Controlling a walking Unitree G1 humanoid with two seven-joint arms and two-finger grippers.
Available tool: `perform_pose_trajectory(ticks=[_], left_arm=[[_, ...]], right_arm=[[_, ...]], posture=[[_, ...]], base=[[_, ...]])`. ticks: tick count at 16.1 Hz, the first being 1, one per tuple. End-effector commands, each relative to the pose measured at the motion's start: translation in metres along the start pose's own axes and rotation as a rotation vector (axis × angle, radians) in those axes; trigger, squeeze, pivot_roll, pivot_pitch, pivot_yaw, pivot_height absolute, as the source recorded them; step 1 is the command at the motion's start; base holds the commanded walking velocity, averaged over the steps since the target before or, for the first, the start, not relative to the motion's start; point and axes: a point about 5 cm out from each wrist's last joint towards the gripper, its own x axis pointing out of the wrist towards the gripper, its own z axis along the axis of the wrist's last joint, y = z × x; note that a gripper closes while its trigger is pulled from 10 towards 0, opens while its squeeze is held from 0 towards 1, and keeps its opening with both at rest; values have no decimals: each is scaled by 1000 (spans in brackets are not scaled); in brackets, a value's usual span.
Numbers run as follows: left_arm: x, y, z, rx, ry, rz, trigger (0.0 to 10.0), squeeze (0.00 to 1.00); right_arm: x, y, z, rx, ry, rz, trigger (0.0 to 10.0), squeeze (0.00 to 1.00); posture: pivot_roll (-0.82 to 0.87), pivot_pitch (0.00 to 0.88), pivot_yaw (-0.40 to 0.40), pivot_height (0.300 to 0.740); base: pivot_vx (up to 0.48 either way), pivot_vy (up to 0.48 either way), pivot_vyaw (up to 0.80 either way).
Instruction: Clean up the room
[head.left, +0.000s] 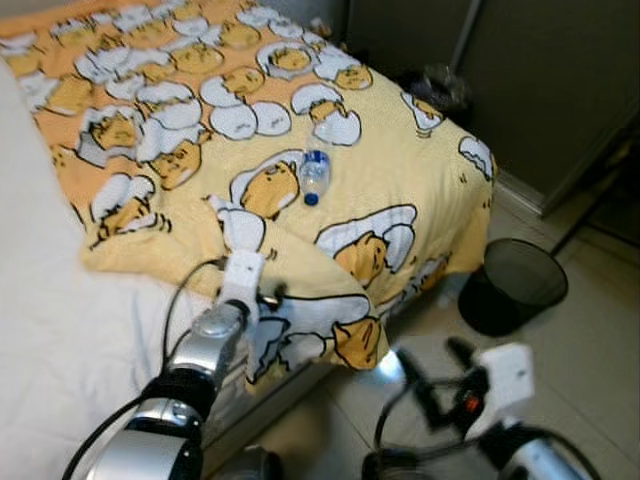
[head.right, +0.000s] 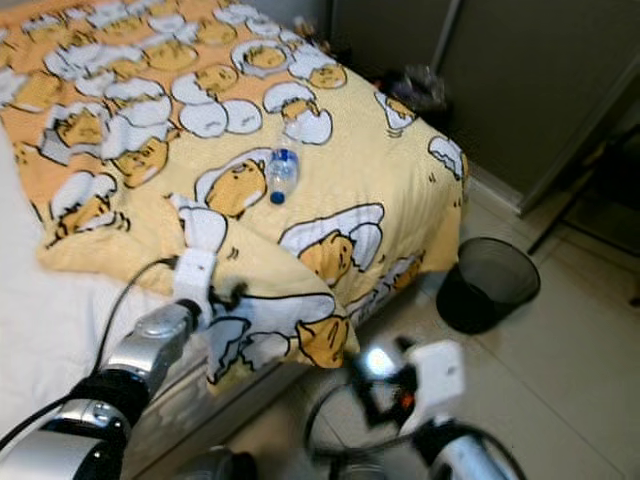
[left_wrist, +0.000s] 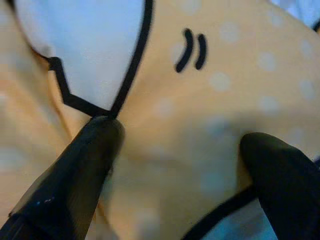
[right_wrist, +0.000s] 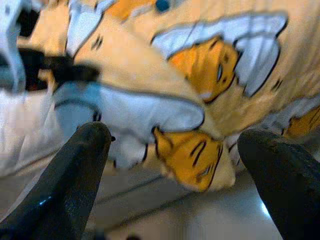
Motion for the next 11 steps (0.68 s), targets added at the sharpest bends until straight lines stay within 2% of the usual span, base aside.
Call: perform_pose_trajectory(ticks=[1, 2, 3, 4, 5, 6, 8, 9, 11], left_arm=[[-6, 10, 2, -6, -61, 64, 10000, 0], [-7, 11, 3, -8, -74, 70, 10000, 0], [-14, 11, 10, -6, -149, 80, 10000, 0], [-29, 6, 19, 25, -253, 69, 10000, 0], [-35, 4, 18, 38, -261, 64, 10000, 0], [-39, 3, 16, 48, -260, 67, 10000, 0], [-66, 5, -17, 28, -150, 133, 10000, 0], [-74, 9, -31, 22, -91, 199, 10000, 0], [-78, 4, -37, -57, -66, 209, 10000, 0]], right_arm=[[-4, 2, 0, -26, 34, 37, 10000, 0], [-4, 2, 0, -26, 40, 42, 10000, 0], [-4, 0, -2, -31, 50, 42, 10000, 0], [-3, -4, -3, -33, 59, 38, 10000, 0], [-3, -5, -3, -32, 61, 39, 10000, 0], [-3, -5, -4, -32, 63, 39, 10000, 0], [-4, -3, -8, -20, 84, 60, 10000, 0], [-5, -1, -11, -18, 99, 83, 10000, 0], [-5, 1, -12, -25, 117, 113, 10000, 0]], posture=[[-190, 190, -19, 723], [-190, 190, -19, 723], [-168, 181, -28, 723], [-155, 173, -32, 723], [-144, 169, -34, 723], [-140, 168, -34, 723], [-123, 164, -46, 723], [-119, 162, -54, 723], [-124, 162, -61, 723]], base=[[0, 0, 0], [0, 0, 0], [0, 0, 0], [0, 0, 0], [0, 0, 0], [0, 0, 0], [0, 0, 0], [0, 0, 0], [0, 0, 0]])
